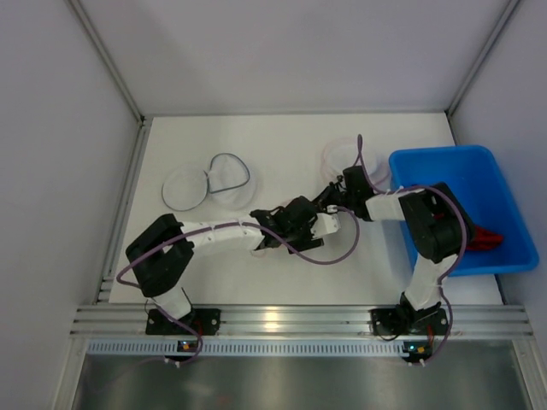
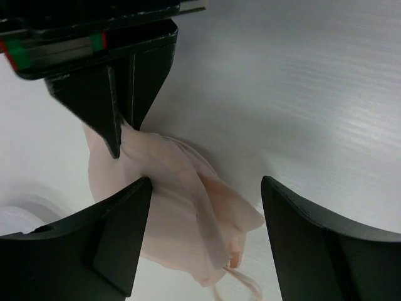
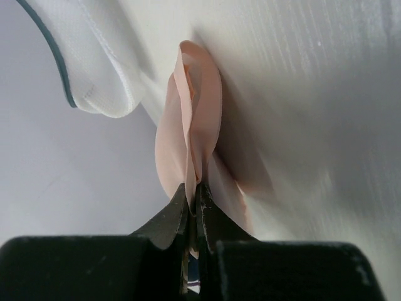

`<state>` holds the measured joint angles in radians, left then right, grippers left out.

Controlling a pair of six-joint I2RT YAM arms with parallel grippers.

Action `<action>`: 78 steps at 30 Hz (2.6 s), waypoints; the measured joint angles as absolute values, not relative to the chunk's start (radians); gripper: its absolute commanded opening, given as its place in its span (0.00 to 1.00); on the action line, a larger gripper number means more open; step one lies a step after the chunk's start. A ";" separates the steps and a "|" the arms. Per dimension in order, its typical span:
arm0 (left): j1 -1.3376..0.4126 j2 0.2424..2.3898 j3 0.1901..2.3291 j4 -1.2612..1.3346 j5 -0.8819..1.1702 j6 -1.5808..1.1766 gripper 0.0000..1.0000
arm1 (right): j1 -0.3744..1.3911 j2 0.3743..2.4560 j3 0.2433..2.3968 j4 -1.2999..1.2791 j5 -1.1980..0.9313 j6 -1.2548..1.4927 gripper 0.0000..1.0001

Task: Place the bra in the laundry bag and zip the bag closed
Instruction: Adjust the bra at the center of the board, then pick up the bra from the center of the board, then move the laundry bag to the center of the board.

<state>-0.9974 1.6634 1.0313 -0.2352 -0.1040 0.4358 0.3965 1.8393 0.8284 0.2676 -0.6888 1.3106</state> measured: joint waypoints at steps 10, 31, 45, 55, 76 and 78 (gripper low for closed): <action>-1.025 1.788 1.074 -0.192 -0.313 0.458 0.65 | 0.397 1.813 0.824 0.234 -0.651 1.395 0.00; -0.994 1.675 1.090 -0.326 -0.295 0.429 0.00 | 0.362 1.787 0.990 0.057 -0.709 1.217 0.75; -0.521 1.437 1.383 -0.458 0.177 0.121 0.00 | 0.235 1.963 1.561 -0.118 -0.722 0.817 0.74; -0.130 1.394 1.439 -0.480 0.349 -0.083 0.00 | 0.410 2.209 1.809 -0.162 -0.697 0.700 0.70; 0.097 1.332 1.285 -0.313 0.465 -0.273 0.00 | 0.599 2.408 1.946 -0.163 -0.566 0.587 0.55; 0.097 1.333 1.243 -0.280 0.468 -0.289 0.00 | 0.609 2.409 1.946 -0.157 -0.572 0.595 0.52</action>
